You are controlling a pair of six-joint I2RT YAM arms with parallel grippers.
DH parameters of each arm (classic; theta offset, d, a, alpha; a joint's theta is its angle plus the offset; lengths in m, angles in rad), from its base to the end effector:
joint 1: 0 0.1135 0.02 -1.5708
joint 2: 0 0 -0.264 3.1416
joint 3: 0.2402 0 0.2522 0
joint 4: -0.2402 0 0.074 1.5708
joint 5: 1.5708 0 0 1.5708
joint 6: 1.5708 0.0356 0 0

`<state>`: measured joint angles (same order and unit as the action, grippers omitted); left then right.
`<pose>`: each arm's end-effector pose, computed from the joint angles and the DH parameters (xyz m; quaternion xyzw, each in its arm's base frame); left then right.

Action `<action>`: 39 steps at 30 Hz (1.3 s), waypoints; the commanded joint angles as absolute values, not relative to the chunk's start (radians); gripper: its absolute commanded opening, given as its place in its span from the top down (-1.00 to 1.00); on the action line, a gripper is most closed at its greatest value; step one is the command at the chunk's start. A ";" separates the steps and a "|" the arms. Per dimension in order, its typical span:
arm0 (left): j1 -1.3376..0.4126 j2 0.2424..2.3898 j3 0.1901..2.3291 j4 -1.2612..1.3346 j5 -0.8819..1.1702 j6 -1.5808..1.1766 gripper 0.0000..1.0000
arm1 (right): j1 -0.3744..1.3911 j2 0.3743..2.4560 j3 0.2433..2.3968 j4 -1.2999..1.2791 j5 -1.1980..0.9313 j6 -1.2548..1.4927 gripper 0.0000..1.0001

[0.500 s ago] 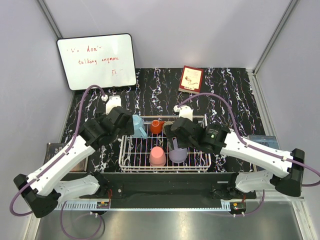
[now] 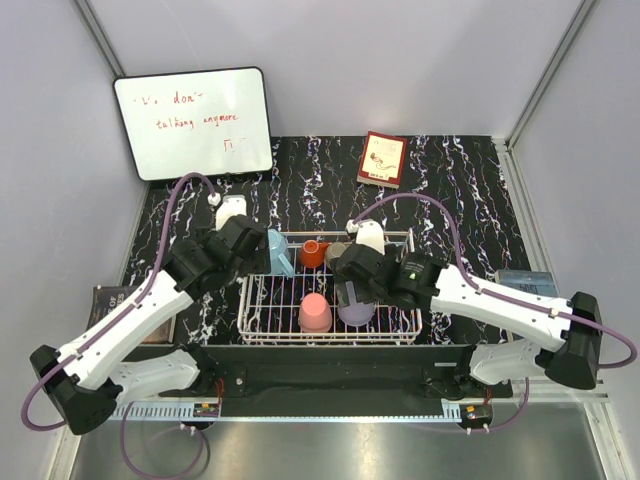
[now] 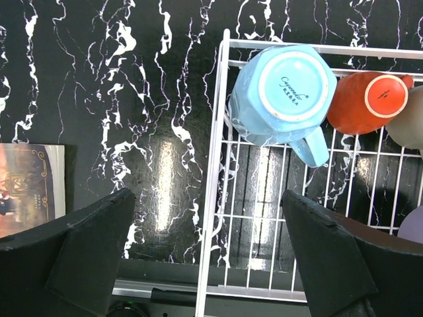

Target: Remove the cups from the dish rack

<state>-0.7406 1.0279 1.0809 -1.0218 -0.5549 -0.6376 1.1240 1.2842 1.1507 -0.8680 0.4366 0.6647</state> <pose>0.1485 -0.1104 0.3265 -0.0338 0.9215 0.0206 0.3864 0.1231 0.2220 0.3041 -0.1541 0.9262 0.0837 0.3337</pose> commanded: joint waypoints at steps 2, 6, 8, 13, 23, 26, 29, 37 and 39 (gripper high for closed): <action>-0.744 1.040 1.077 -0.982 -0.523 -0.655 -0.98 | 1.132 1.321 1.132 -0.856 0.469 0.687 -0.99; -0.744 1.040 1.072 -0.980 -0.520 -0.661 -0.98 | 1.132 1.351 1.127 -0.831 0.453 0.675 -0.92; -0.744 1.037 1.071 -0.982 -0.517 -0.663 -0.98 | 1.132 1.367 1.134 -0.830 0.440 0.673 -0.67; -0.746 1.020 1.066 -0.982 -0.514 -0.672 -0.98 | 1.132 1.351 1.124 -0.825 0.426 0.676 0.20; -0.746 0.994 1.048 -0.983 -0.523 -0.684 -0.98 | 1.132 1.275 1.233 -0.880 0.459 0.667 1.00; -0.747 0.991 1.051 -0.982 -0.528 -0.681 -0.98 | 1.132 1.264 1.322 -0.910 0.489 0.634 1.00; -0.747 0.983 1.057 -0.982 -0.534 -0.680 -0.98 | 1.132 1.259 1.405 -0.934 0.502 0.600 1.00; -0.747 0.937 1.094 -0.982 -0.571 -0.699 -0.98 | 1.114 1.195 1.545 -0.936 0.581 0.568 1.00; -0.747 0.911 1.117 -0.957 -0.568 -0.712 -0.98 | 1.059 1.157 1.516 -0.861 0.517 0.581 1.00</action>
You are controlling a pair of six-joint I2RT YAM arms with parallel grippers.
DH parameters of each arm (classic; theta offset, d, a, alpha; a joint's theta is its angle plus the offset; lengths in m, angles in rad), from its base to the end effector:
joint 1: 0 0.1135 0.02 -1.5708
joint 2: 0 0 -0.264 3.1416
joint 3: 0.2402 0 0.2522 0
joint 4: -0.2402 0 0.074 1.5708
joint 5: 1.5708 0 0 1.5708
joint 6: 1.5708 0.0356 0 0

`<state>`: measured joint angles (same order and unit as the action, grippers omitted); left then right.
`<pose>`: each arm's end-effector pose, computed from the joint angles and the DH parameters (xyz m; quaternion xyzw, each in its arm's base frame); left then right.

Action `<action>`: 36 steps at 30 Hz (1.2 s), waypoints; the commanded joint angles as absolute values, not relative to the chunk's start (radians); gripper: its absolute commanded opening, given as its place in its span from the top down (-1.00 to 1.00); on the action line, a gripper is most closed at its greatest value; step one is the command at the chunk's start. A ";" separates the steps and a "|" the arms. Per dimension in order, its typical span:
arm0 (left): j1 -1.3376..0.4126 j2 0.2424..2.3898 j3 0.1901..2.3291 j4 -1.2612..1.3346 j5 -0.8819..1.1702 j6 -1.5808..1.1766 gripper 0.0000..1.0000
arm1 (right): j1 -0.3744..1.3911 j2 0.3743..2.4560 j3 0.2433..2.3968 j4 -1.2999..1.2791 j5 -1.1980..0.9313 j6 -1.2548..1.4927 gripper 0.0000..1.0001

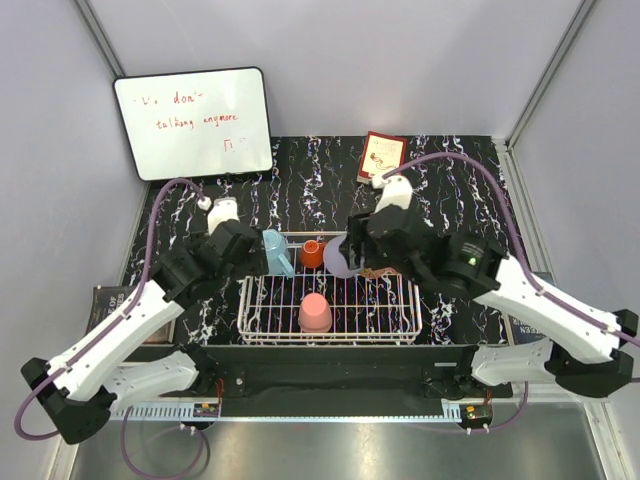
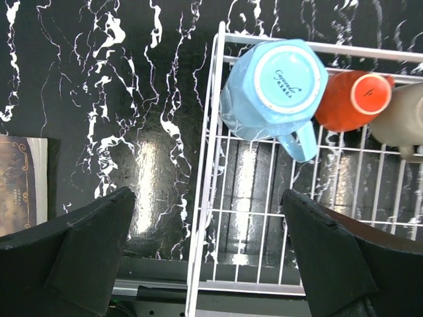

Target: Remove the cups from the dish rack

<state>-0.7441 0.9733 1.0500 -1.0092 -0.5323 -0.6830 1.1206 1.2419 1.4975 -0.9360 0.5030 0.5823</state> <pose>0.1399 -0.1042 0.3263 -0.0545 0.9182 -0.0093 0.3923 0.1192 0.2071 0.4172 -0.1291 0.8712 0.1658 0.4438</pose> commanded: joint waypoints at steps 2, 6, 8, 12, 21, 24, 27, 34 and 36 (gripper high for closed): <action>-0.746 0.864 1.127 -0.892 -0.532 -0.707 -0.98 | 0.914 1.083 1.461 -0.777 0.351 0.601 1.00; -0.746 0.758 1.091 -0.691 -0.402 -0.701 -0.98 | 0.715 0.997 1.294 -0.530 0.047 0.675 1.00; -0.744 0.703 1.057 -0.531 -0.339 -0.693 -0.98 | 0.666 0.994 1.255 -0.464 -0.087 0.701 1.00; -0.744 0.684 0.973 -0.276 -0.113 -0.672 -0.86 | 0.629 1.035 1.214 -0.236 -0.280 0.784 1.00; -0.742 0.758 0.974 -0.027 0.096 -0.710 -0.89 | 0.604 1.137 1.189 -0.009 -0.483 0.899 1.00; -0.741 0.782 0.992 -0.020 0.118 -0.715 -0.89 | 0.601 1.141 1.166 0.063 -0.498 0.923 1.00; -0.739 0.802 0.994 -0.003 0.149 -0.727 -0.89 | 0.597 1.144 1.151 0.100 -0.518 0.942 1.00; -0.732 0.815 0.943 0.103 0.215 -0.787 -0.80 | 0.575 1.149 1.097 0.214 -0.577 1.009 1.00; -0.727 0.821 0.933 0.130 0.242 -0.801 -0.63 | 0.565 1.155 1.085 0.245 -0.600 1.028 1.00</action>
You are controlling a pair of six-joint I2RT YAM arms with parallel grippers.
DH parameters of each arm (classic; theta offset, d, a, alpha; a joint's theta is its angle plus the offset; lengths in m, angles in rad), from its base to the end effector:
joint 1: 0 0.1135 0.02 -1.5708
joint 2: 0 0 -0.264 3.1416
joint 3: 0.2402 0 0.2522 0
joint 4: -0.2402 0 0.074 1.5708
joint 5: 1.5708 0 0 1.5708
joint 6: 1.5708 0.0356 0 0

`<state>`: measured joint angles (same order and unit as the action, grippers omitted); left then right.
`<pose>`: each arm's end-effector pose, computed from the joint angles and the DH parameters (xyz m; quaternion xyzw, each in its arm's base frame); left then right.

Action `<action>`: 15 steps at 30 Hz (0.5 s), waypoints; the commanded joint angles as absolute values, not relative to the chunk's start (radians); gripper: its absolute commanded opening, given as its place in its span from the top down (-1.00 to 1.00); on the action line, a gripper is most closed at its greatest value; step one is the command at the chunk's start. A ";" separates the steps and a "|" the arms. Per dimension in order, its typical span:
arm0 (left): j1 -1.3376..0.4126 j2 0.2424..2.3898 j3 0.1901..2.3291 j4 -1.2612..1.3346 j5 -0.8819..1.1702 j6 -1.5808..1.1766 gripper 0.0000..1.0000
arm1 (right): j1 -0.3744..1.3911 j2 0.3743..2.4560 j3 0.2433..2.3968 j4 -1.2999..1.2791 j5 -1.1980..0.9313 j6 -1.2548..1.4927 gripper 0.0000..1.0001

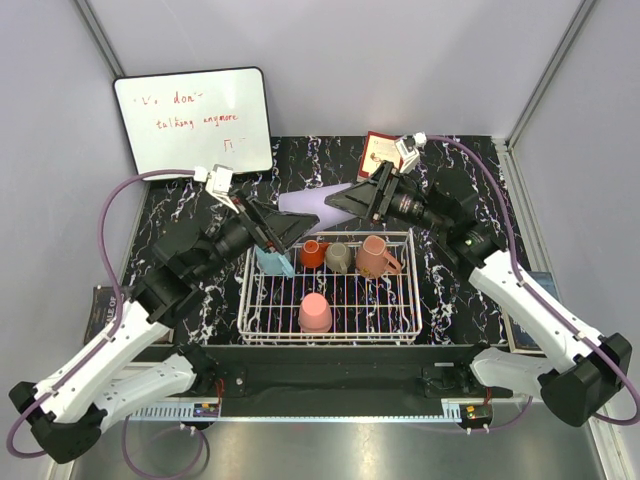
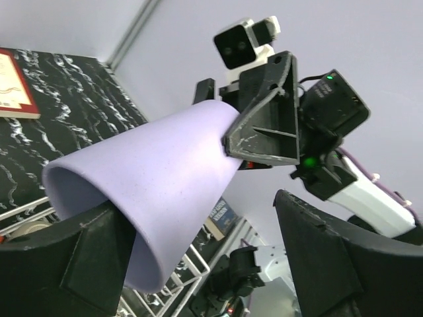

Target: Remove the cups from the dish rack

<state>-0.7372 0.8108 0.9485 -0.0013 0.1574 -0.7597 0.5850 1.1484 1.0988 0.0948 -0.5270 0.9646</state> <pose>0.1300 -0.1256 0.4128 0.0519 0.6559 -0.5491 0.5154 0.2103 0.1607 0.4068 -0.0590 0.6906 0.6169 0.3728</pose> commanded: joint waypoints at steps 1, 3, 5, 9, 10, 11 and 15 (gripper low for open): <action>-0.726 0.822 0.928 0.143 0.253 -0.805 -0.53 | 0.561 1.158 1.072 0.276 -0.606 1.052 1.00; -0.719 0.830 0.919 0.167 0.279 -0.822 -0.18 | 0.552 1.166 1.055 0.317 -0.627 1.077 1.00; -0.716 0.834 0.910 0.192 0.294 -0.834 0.04 | 0.548 1.180 1.031 0.388 -0.647 1.121 1.00; -0.706 0.838 0.887 0.225 0.316 -0.859 0.50 | 0.542 1.203 1.000 0.488 -0.692 1.187 1.00; -0.701 0.839 0.885 0.229 0.322 -0.862 0.53 | 0.541 1.209 0.997 0.511 -0.699 1.198 1.00; -0.696 0.844 0.884 0.236 0.337 -0.862 0.56 | 0.541 1.216 0.997 0.521 -0.707 1.204 1.00; -0.681 0.867 0.897 0.227 0.365 -0.873 1.00 | 0.541 1.233 1.000 0.557 -0.756 1.224 1.00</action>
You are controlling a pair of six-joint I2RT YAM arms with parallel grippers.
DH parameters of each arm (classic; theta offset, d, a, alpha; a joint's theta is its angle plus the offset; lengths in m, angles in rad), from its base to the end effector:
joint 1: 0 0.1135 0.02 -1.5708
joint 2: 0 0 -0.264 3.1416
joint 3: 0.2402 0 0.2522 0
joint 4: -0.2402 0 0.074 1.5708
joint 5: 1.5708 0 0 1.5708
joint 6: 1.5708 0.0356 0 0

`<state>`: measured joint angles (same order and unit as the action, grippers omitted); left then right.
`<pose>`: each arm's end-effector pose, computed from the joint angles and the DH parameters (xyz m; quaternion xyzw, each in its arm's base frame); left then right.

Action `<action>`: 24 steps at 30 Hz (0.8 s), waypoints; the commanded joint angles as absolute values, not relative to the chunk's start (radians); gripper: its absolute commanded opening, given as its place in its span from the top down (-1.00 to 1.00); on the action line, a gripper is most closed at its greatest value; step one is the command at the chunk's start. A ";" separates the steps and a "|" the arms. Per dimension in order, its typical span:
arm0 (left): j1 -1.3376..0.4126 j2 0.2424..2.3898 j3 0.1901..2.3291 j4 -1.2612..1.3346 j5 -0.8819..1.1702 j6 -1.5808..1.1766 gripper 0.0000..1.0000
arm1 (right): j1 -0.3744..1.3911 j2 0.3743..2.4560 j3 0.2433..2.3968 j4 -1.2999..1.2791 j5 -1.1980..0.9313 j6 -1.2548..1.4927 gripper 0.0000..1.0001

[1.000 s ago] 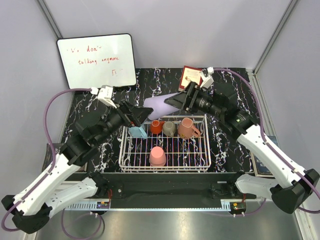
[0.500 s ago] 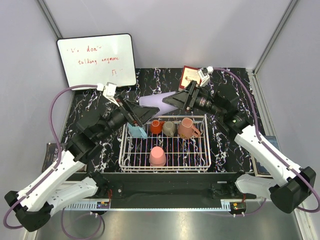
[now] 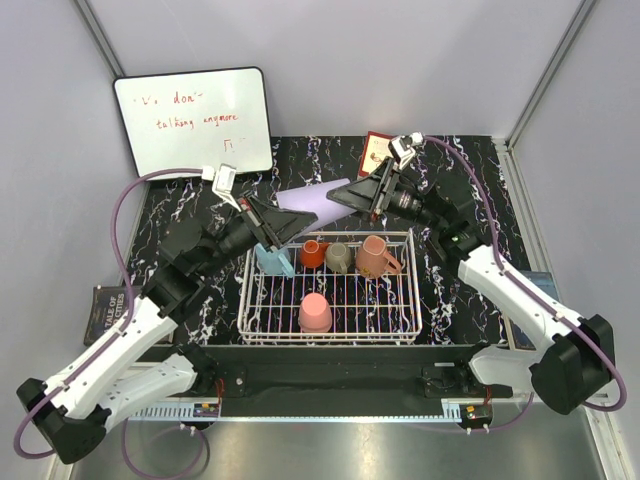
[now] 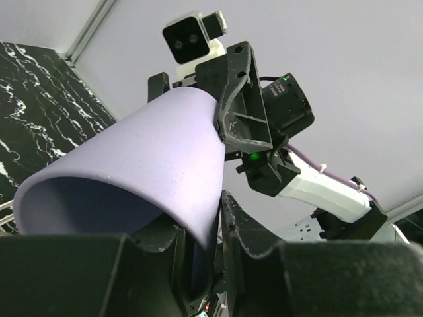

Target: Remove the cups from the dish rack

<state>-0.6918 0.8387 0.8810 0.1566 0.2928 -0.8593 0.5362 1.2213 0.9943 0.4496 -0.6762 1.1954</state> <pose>0.1411 -0.1302 0.4015 0.0601 0.6339 -0.6019 0.4819 0.2302 0.1627 0.3873 -0.0546 0.6410 0.6955 0.3199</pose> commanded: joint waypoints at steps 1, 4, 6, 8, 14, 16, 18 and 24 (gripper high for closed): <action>-0.678 0.873 0.903 0.215 0.365 -0.871 1.00 | 0.541 1.232 1.005 0.543 -0.759 1.210 0.96; -0.669 0.899 0.975 0.082 0.335 -0.819 1.00 | 0.540 1.218 1.040 0.429 -0.758 1.131 -0.08; -0.667 0.920 1.055 -0.059 0.293 -0.751 1.00 | 0.540 1.197 1.064 0.344 -0.733 1.076 -0.52; -0.660 0.942 1.110 -0.194 0.237 -0.701 1.00 | 0.537 1.172 1.113 0.208 -0.704 0.988 -0.99; -0.583 0.983 1.290 -0.423 0.105 -0.574 1.00 | 0.535 1.108 1.245 -0.145 -0.464 0.776 -1.00; -0.552 1.005 1.342 -0.468 0.081 -0.552 1.00 | 0.535 1.091 1.285 -0.252 -0.333 0.726 -0.99; -0.529 1.017 1.382 -0.541 0.002 -0.531 1.00 | 0.534 1.078 1.322 -0.340 -0.177 0.690 -1.00; -0.396 1.195 1.580 -0.842 -0.233 -0.511 1.00 | 0.535 1.138 1.479 -0.679 0.119 0.621 -1.00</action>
